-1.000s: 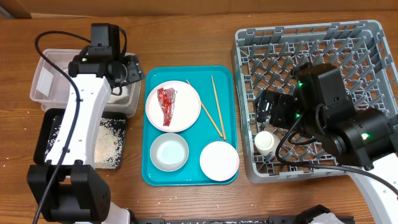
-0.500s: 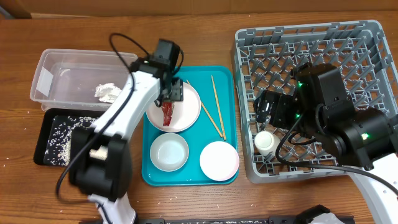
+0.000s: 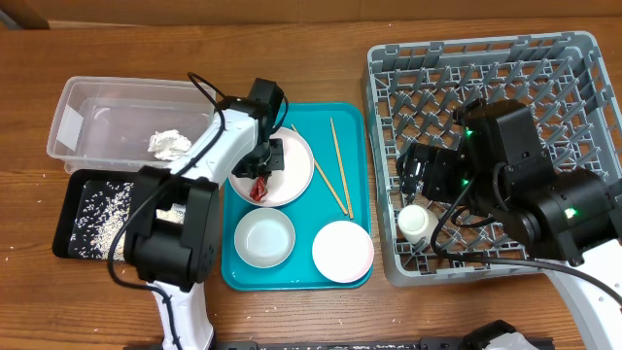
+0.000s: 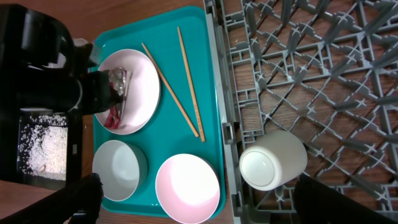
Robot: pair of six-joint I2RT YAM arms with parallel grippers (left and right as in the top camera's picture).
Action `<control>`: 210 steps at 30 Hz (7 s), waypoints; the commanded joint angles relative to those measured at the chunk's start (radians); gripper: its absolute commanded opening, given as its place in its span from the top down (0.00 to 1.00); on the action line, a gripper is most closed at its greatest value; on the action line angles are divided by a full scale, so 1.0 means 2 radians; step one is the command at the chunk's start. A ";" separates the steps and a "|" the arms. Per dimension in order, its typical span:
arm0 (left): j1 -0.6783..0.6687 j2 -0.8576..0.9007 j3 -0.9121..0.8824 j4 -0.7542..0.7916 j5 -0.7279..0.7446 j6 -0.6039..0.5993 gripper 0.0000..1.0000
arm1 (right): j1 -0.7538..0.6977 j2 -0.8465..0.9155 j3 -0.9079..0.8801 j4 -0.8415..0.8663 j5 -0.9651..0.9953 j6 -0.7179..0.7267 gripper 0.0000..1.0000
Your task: Sort waste into correct bins and load items into the dishwasher
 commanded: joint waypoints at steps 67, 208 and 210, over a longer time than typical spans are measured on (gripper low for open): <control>-0.089 -0.466 0.055 -0.243 0.012 -0.004 0.00 | -0.001 -0.006 0.009 -0.017 0.010 0.013 0.00; 0.055 -1.010 -0.732 0.448 0.077 0.184 0.00 | -0.014 0.264 -0.043 0.010 0.515 0.028 0.92; 0.055 -1.010 -0.732 0.448 0.077 0.184 0.00 | -0.010 0.264 -0.043 0.004 0.515 0.028 0.94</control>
